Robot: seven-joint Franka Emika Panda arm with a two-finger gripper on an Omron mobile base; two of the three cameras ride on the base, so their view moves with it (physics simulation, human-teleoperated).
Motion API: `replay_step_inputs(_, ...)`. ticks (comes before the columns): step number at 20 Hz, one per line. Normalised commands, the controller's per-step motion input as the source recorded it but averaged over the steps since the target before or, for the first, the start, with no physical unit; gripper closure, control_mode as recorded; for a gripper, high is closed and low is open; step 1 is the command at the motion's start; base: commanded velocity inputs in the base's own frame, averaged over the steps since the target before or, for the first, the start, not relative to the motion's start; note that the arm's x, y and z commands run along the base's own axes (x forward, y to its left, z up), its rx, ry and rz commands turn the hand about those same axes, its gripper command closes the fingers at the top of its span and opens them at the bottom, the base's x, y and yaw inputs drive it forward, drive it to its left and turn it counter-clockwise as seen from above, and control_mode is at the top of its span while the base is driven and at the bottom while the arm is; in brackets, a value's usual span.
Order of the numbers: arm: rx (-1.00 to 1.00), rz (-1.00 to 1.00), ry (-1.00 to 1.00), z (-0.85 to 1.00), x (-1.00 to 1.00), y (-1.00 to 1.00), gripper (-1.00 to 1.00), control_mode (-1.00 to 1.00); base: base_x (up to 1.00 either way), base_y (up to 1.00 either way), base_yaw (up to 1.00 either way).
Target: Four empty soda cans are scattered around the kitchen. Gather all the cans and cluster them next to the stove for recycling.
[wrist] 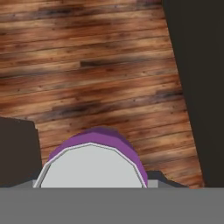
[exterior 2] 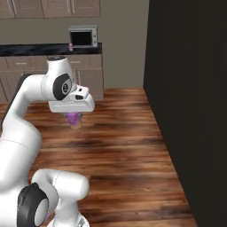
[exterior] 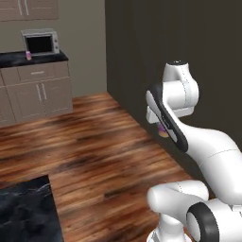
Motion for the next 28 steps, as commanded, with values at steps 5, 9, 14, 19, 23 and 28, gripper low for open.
replay_step_inputs(5,0.00,0.00,0.00,0.00,0.00,0.00,1.00,1.00,1.00,0.00,0.04)
replay_step_inputs(9,0.00,0.00,0.00,0.00,0.00,0.00,1.00,1.00,1.00,0.00,0.04)
replay_step_inputs(14,0.00,0.00,0.00,0.00,0.00,0.00,1.00,1.00,1.00,0.00,0.05)
replay_step_inputs(19,0.00,0.00,0.00,0.00,0.00,0.00,1.00,1.00,1.00,0.04,0.05)
replay_step_inputs(23,0.00,0.00,0.00,0.00,0.00,0.00,1.00,1.00,1.00,0.14,0.06)
replay_step_inputs(28,0.00,0.00,0.00,0.00,0.00,0.00,1.00,1.00,1.00,0.24,0.04)
